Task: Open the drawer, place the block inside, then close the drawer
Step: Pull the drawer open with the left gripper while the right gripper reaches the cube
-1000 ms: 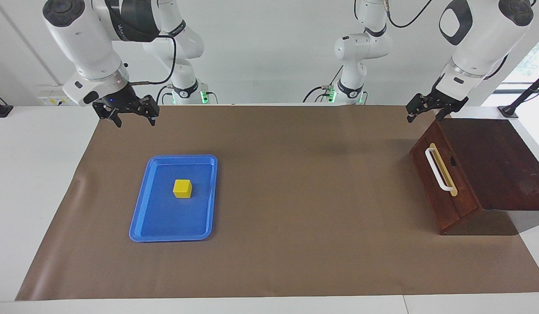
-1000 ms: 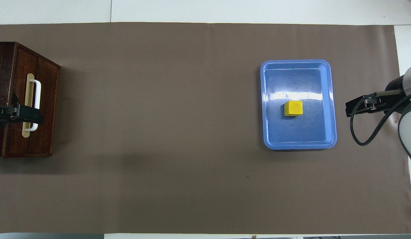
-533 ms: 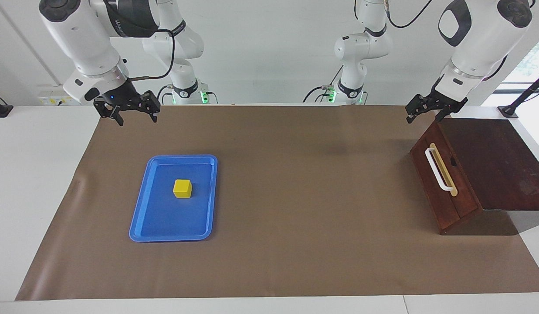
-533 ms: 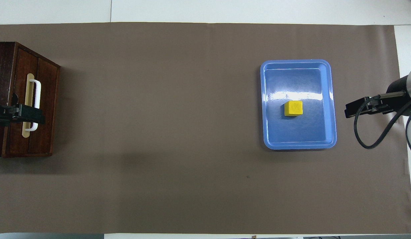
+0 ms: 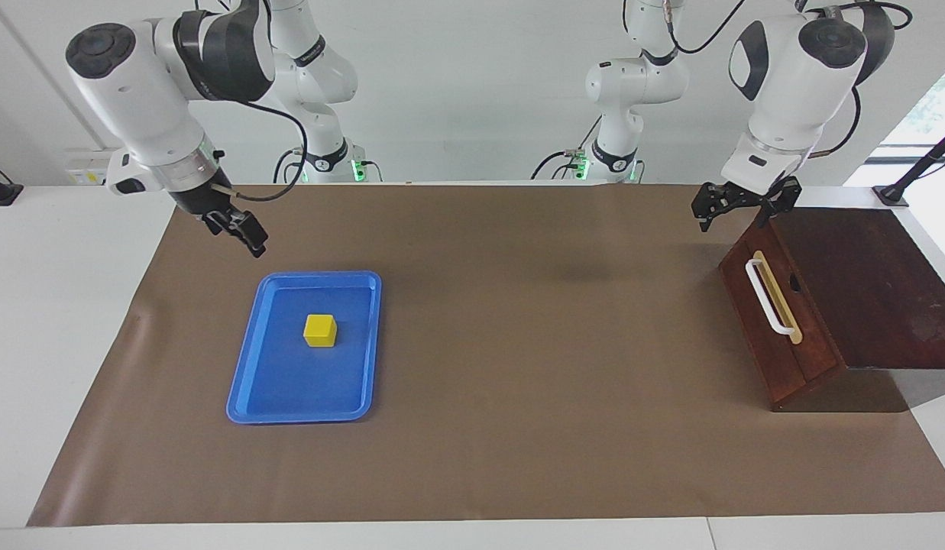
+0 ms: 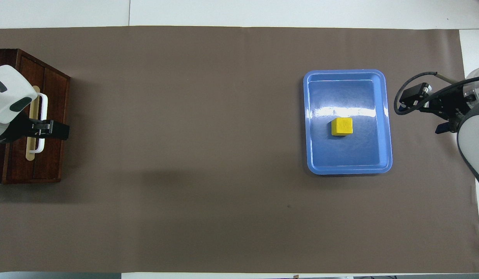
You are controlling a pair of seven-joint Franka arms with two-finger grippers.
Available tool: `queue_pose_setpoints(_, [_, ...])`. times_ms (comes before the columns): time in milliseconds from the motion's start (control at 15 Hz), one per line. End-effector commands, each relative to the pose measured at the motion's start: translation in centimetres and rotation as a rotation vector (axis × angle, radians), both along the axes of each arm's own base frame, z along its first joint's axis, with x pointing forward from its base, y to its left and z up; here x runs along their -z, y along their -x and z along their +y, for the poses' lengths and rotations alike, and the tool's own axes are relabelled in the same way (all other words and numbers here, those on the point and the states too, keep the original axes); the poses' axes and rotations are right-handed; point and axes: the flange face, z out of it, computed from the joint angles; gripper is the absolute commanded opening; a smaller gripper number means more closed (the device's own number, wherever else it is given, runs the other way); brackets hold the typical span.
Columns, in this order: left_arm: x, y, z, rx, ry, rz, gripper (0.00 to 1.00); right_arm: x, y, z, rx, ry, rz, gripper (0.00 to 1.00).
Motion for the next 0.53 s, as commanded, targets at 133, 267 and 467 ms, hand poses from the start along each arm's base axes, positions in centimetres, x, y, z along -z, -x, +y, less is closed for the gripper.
queue_pose_setpoints(133, [4.2,-1.7,-1.7,0.065,-0.148,0.001,1.00,4.3,-2.4,-2.2,0.396,-0.141,0.070,1.00])
queue_pose_setpoints(267, [6.1,-2.8,-1.3,0.082,-0.177,-0.004,1.00,6.2,-3.2,-2.6,0.535,-0.215,0.112,1.00])
queue_pose_setpoints(467, [8.2,-4.4,0.7,0.074,-0.179,-0.036,1.00,8.9,-4.0,-3.5,0.696,-0.338,0.138,1.00])
